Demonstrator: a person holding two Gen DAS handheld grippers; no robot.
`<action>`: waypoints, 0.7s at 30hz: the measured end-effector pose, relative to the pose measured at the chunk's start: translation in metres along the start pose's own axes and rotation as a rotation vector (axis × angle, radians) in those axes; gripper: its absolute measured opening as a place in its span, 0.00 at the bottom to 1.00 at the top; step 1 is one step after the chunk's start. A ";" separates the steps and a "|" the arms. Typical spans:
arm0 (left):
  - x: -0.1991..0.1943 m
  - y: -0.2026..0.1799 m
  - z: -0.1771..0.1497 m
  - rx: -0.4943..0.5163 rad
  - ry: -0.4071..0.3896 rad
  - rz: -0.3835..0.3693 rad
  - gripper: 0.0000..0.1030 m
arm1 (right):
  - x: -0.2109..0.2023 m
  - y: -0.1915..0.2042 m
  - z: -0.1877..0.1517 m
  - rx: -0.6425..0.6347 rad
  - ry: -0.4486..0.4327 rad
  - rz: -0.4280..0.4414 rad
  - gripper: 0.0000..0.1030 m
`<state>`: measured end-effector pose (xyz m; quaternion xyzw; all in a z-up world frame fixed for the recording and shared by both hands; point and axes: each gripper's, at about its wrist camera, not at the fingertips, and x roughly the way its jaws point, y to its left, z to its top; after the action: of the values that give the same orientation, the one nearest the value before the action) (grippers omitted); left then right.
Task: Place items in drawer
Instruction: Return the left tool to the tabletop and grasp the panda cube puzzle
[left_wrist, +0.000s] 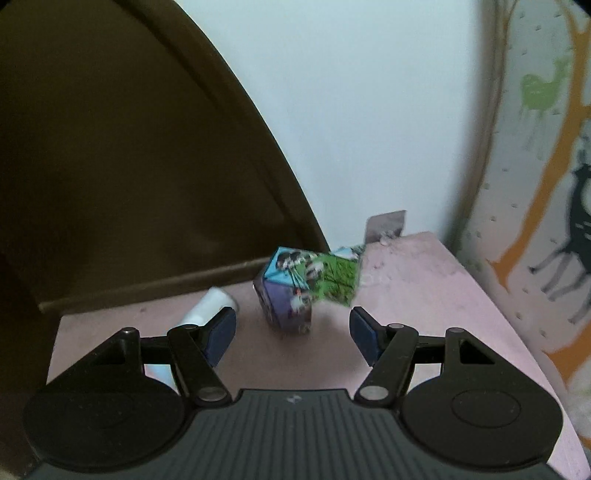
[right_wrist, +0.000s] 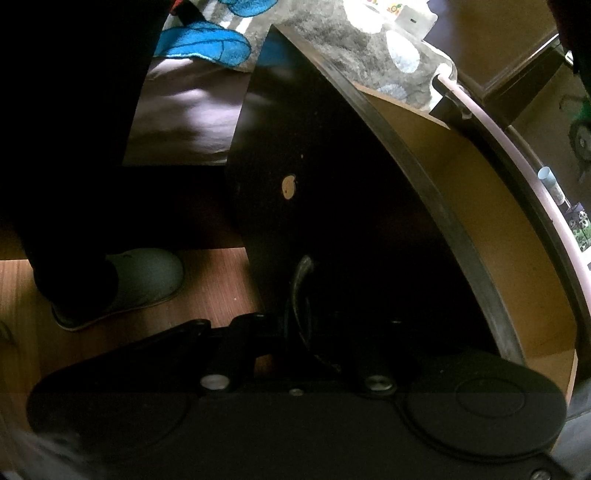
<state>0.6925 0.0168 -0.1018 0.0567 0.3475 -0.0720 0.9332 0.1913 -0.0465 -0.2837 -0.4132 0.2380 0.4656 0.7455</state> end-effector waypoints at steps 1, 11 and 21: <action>0.007 -0.001 0.001 0.002 0.005 0.005 0.65 | 0.000 0.000 0.000 0.000 -0.001 0.001 0.06; 0.059 -0.009 -0.004 0.010 0.024 0.039 0.65 | -0.001 0.000 -0.001 -0.003 -0.007 0.002 0.06; 0.055 -0.015 -0.014 0.067 0.035 0.070 0.27 | -0.002 0.000 -0.001 -0.005 -0.009 0.002 0.04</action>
<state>0.7225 -0.0007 -0.1491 0.1013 0.3591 -0.0498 0.9265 0.1905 -0.0482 -0.2832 -0.4126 0.2342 0.4689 0.7450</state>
